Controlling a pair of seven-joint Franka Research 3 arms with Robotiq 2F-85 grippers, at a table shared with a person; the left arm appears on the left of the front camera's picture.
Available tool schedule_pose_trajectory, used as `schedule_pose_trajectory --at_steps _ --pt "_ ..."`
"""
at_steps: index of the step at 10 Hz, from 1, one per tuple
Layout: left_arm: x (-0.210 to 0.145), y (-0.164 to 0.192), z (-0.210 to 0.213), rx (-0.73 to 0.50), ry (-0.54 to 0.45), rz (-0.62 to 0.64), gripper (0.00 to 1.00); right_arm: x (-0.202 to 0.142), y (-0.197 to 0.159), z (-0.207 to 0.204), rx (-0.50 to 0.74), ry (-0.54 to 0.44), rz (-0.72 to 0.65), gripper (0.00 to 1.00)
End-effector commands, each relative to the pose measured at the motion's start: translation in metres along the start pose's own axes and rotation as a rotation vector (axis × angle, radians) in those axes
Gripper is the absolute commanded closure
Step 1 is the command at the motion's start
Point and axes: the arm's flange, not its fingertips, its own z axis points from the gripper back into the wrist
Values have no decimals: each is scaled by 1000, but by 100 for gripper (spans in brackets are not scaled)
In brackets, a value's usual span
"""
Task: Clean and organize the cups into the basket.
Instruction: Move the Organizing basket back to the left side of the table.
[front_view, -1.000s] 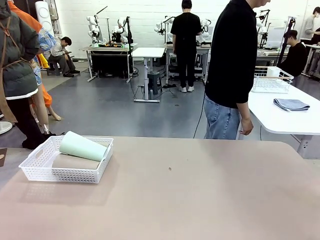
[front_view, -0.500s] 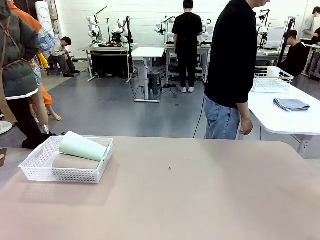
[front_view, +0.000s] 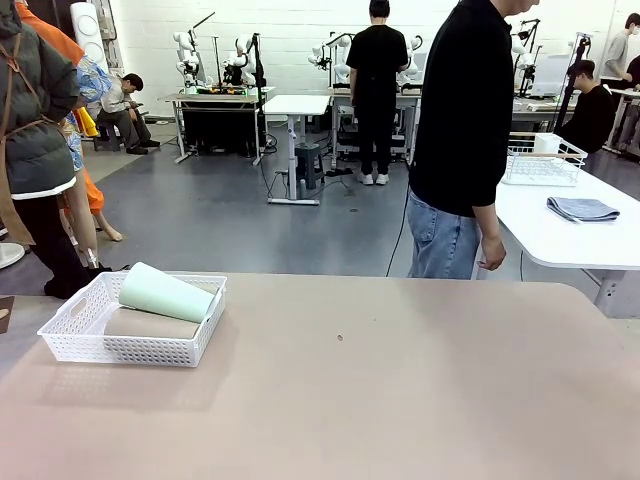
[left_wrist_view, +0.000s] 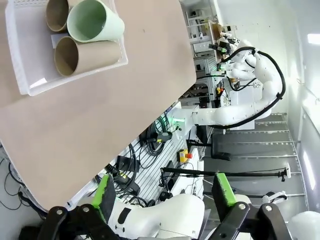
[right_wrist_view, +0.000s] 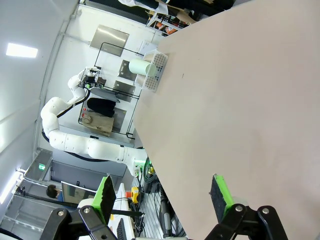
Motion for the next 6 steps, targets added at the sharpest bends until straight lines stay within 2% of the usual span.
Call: schedule_pose_trajectory --at_steps 1,2,3,5,6 --pt "-3 0 2 4 25 -13 0 1 0 -2 -6 3 0 0" --pt "0 0 0 0 0 0 0 1 0 -2 -6 3 0 0" --pt "2 -3 6 -39 -111 -45 0 1 0 -2 -6 3 0 0" --pt "12 -6 16 -138 -254 -77 0 1 0 -2 -6 3 0 0" --pt "20 -4 14 -160 -227 -59 0 1 0 -2 -6 3 0 0"
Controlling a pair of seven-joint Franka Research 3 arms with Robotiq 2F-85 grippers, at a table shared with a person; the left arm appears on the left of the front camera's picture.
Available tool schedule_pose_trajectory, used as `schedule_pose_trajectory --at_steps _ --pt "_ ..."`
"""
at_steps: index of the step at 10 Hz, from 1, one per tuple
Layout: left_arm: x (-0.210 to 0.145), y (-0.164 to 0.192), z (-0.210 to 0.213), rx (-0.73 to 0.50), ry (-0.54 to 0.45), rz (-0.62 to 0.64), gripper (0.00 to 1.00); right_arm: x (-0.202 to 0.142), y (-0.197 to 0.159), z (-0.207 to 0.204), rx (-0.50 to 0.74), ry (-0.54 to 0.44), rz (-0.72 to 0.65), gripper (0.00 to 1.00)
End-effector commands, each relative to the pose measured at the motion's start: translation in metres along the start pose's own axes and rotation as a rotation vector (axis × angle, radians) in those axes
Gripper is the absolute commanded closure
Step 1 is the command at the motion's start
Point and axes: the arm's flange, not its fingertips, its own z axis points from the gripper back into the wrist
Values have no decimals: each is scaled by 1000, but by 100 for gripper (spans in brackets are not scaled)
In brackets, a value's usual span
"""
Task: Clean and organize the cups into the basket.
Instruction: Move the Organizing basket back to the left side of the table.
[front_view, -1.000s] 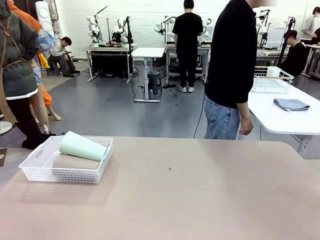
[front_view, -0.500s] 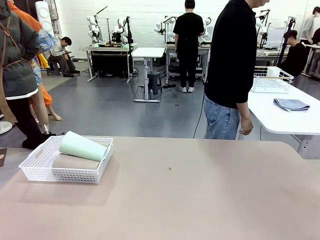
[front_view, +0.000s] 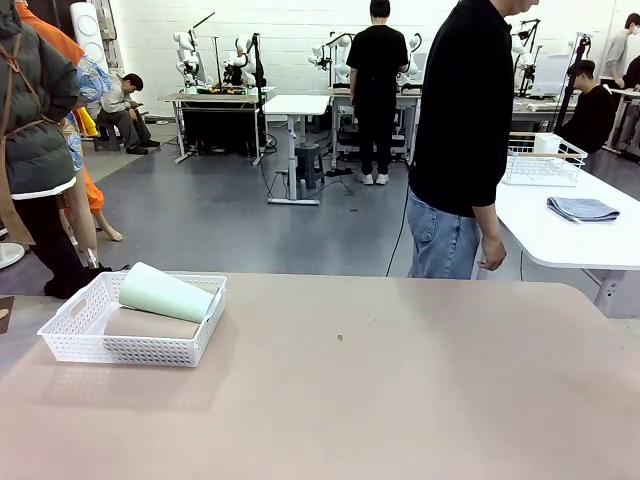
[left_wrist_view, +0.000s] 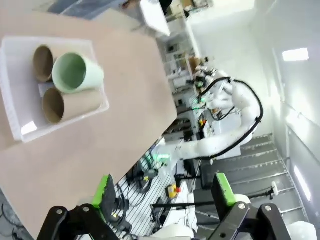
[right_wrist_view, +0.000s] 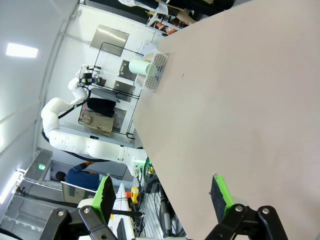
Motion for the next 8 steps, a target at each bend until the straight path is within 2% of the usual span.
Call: schedule_pose_trajectory --at_steps 1,8 --pt "-5 0 -1 33 47 9 0 1 0 -2 -6 3 0 0" --pt "-5 0 -1 33 47 9 0 1 0 -2 -6 3 0 0"
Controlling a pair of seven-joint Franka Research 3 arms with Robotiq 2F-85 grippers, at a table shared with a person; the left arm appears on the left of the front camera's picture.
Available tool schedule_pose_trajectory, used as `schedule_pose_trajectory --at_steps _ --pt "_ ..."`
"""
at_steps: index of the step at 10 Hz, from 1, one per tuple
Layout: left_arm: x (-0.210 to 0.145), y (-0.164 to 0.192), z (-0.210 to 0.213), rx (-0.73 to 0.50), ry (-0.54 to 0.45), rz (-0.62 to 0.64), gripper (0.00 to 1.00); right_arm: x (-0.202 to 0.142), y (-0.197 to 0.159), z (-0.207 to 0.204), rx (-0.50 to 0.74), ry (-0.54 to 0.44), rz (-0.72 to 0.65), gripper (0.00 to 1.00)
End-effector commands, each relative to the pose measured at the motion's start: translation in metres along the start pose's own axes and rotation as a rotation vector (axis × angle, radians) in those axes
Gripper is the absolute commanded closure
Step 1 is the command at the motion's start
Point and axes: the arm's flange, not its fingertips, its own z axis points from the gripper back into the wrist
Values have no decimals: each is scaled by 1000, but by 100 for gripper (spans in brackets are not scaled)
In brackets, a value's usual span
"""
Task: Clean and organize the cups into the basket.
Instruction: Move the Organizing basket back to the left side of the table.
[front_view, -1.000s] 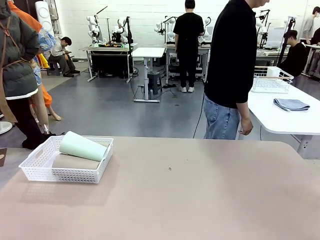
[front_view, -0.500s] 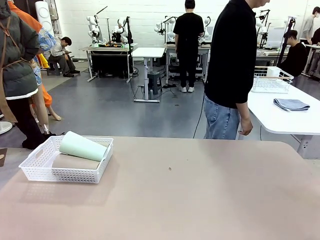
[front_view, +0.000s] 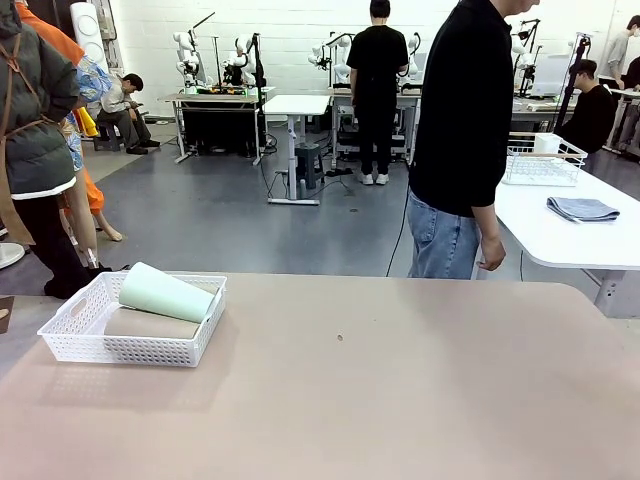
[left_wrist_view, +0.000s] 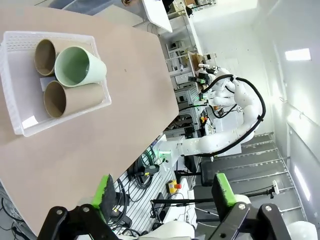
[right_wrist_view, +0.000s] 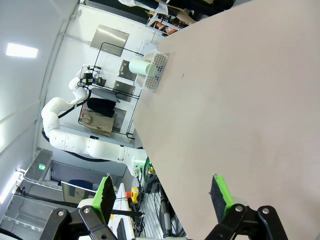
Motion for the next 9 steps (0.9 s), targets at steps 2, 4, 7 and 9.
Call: schedule_pose_trajectory --at_steps 2,4,7,9 --pt "-3 -3 0 11 10 -11 0 1 0 -2 -6 3 0 0" --pt "-3 -3 0 11 10 -11 0 1 0 -2 -6 3 0 0" --pt "-3 -3 0 11 10 -11 0 1 0 -2 -6 3 0 0" --pt "-3 -3 0 11 10 -11 0 1 0 -2 -6 3 0 0"
